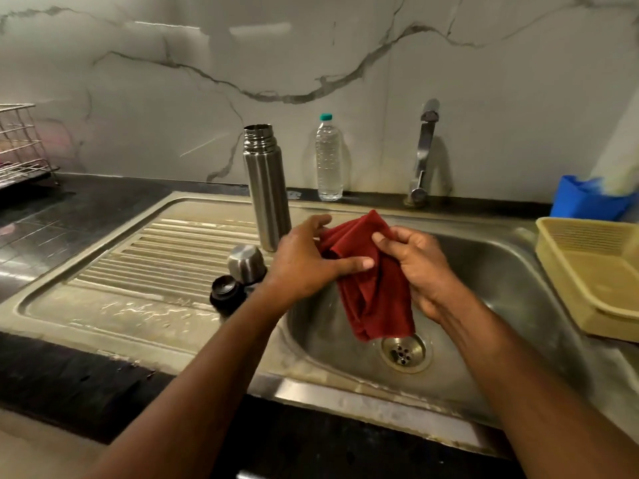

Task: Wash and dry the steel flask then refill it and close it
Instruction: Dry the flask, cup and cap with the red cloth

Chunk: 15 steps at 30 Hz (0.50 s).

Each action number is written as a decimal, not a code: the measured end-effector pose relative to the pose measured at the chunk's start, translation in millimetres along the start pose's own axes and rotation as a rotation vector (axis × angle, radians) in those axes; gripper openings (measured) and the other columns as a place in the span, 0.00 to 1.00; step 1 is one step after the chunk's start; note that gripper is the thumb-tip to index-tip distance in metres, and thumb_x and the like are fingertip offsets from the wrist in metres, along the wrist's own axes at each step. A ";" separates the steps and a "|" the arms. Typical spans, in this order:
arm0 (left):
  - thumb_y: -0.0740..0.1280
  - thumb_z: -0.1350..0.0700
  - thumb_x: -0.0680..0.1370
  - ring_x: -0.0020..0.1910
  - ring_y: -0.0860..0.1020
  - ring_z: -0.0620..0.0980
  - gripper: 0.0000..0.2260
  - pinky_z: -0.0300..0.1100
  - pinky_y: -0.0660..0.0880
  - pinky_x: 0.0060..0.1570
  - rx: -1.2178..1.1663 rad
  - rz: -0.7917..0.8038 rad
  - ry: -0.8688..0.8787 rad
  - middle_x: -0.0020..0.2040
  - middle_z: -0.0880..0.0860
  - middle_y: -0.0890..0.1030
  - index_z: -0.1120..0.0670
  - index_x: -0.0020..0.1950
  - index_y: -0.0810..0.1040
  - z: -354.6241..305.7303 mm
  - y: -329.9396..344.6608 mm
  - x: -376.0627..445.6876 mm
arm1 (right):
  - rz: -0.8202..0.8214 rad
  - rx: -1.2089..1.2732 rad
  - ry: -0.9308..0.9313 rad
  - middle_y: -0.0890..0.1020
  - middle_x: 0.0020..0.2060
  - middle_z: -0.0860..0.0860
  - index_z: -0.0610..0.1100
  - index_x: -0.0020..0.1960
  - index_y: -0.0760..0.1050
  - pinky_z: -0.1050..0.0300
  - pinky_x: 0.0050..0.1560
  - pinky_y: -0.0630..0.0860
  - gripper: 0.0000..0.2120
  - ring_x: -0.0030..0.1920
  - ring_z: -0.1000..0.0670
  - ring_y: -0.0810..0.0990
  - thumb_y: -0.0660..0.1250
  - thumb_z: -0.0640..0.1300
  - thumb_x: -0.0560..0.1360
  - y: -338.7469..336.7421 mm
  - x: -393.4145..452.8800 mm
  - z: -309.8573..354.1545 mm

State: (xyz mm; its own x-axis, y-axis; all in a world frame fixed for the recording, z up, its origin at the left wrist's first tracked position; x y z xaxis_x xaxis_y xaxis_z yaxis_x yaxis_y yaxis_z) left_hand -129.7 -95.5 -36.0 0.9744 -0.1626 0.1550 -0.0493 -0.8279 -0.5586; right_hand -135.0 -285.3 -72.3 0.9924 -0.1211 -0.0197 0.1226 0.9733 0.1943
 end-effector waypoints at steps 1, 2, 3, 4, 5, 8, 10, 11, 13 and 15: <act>0.85 0.36 0.58 0.57 0.84 0.46 0.43 0.48 0.83 0.59 -0.072 0.061 -0.039 0.60 0.47 0.84 0.48 0.70 0.78 -1.4 12.8 11.7 | 0.000 0.013 -0.008 0.87 0.52 0.40 0.38 0.59 0.82 0.42 0.61 0.81 0.10 0.55 0.40 0.86 0.71 0.41 0.79 -3.0 2.0 -0.5; 0.86 0.40 0.60 0.54 0.85 0.47 0.37 0.50 0.84 0.58 -0.141 0.090 -0.059 0.56 0.48 0.86 0.50 0.65 0.81 -3.5 20.8 21.0 | -0.011 0.029 -0.014 0.87 0.51 0.39 0.38 0.58 0.83 0.40 0.61 0.81 0.10 0.55 0.39 0.86 0.73 0.41 0.78 -6.5 4.5 -1.7; 0.87 0.46 0.63 0.51 0.87 0.48 0.28 0.48 0.84 0.56 -0.207 0.077 -0.066 0.51 0.49 0.88 0.51 0.59 0.84 -4.2 24.0 29.2 | -0.034 0.046 -0.017 0.87 0.50 0.39 0.38 0.57 0.82 0.39 0.61 0.81 0.10 0.55 0.38 0.86 0.74 0.41 0.77 -9.1 6.3 -2.2; 0.86 0.51 0.65 0.47 0.87 0.49 0.20 0.45 0.85 0.53 -0.263 0.028 -0.065 0.46 0.50 0.88 0.53 0.54 0.86 -5.4 25.4 36.8 | -0.071 0.057 -0.017 0.87 0.49 0.39 0.39 0.56 0.82 0.38 0.60 0.81 0.11 0.54 0.38 0.86 0.76 0.41 0.76 -14.4 8.7 -3.2; 0.85 0.56 0.67 0.44 0.87 0.49 0.16 0.42 0.84 0.50 -0.318 -0.034 -0.064 0.44 0.51 0.88 0.54 0.51 0.86 -6.1 24.4 41.6 | -0.096 0.054 -0.019 0.88 0.48 0.40 0.39 0.55 0.81 0.37 0.59 0.82 0.11 0.53 0.38 0.86 0.77 0.41 0.75 -18.2 10.2 -3.2; 0.82 0.61 0.71 0.46 0.87 0.49 0.14 0.43 0.84 0.51 -0.379 -0.134 -0.054 0.45 0.51 0.88 0.54 0.54 0.87 -4.9 23.4 51.5 | -0.103 -0.006 -0.039 0.88 0.48 0.43 0.40 0.57 0.79 0.40 0.59 0.82 0.14 0.52 0.42 0.87 0.78 0.41 0.74 -26.0 13.3 -1.3; 0.80 0.60 0.73 0.49 0.87 0.50 0.12 0.46 0.84 0.53 -0.403 -0.112 -0.038 0.48 0.51 0.88 0.52 0.55 0.86 -6.4 24.9 56.7 | -0.046 -0.053 -0.037 0.88 0.51 0.44 0.41 0.60 0.80 0.42 0.60 0.82 0.18 0.54 0.44 0.87 0.79 0.42 0.73 -27.7 11.5 -2.3; 0.79 0.60 0.74 0.51 0.87 0.52 0.10 0.47 0.84 0.53 -0.410 -0.087 -0.022 0.48 0.51 0.88 0.51 0.53 0.86 -9.7 25.0 58.8 | -0.004 -0.071 -0.020 0.88 0.53 0.45 0.41 0.62 0.80 0.44 0.60 0.82 0.20 0.55 0.45 0.87 0.79 0.42 0.72 -27.7 9.9 -3.7; 0.77 0.61 0.77 0.51 0.86 0.52 0.07 0.47 0.84 0.52 -0.410 -0.063 0.023 0.48 0.52 0.88 0.51 0.52 0.86 -19.2 20.9 61.0 | 0.081 -0.123 0.021 0.88 0.54 0.46 0.41 0.64 0.80 0.50 0.58 0.83 0.23 0.55 0.47 0.87 0.79 0.40 0.71 -26.8 6.5 -8.5; 0.74 0.62 0.79 0.49 0.86 0.50 0.06 0.43 0.84 0.50 -0.425 -0.065 0.051 0.48 0.52 0.88 0.52 0.53 0.86 -30.4 13.5 61.3 | 0.116 -0.183 0.035 0.88 0.54 0.46 0.41 0.65 0.80 0.57 0.53 0.83 0.22 0.54 0.49 0.87 0.78 0.37 0.72 -27.3 1.9 -9.6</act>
State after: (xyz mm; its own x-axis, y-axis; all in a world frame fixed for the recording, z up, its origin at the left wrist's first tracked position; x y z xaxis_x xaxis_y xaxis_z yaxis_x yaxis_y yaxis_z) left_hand -77.3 -133.0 -9.3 0.9669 -0.1205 0.2248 -0.0846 -0.9830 -0.1627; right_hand -136.4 -310.2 -87.1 0.9991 -0.0027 -0.0425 0.0034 0.9999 0.0158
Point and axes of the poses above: each hand's wrist, its own x-axis towards the middle knuckle, its own y-axis out of the palm, z = x × y, the point moved 7 cm from there along x, towards the middle knuckle
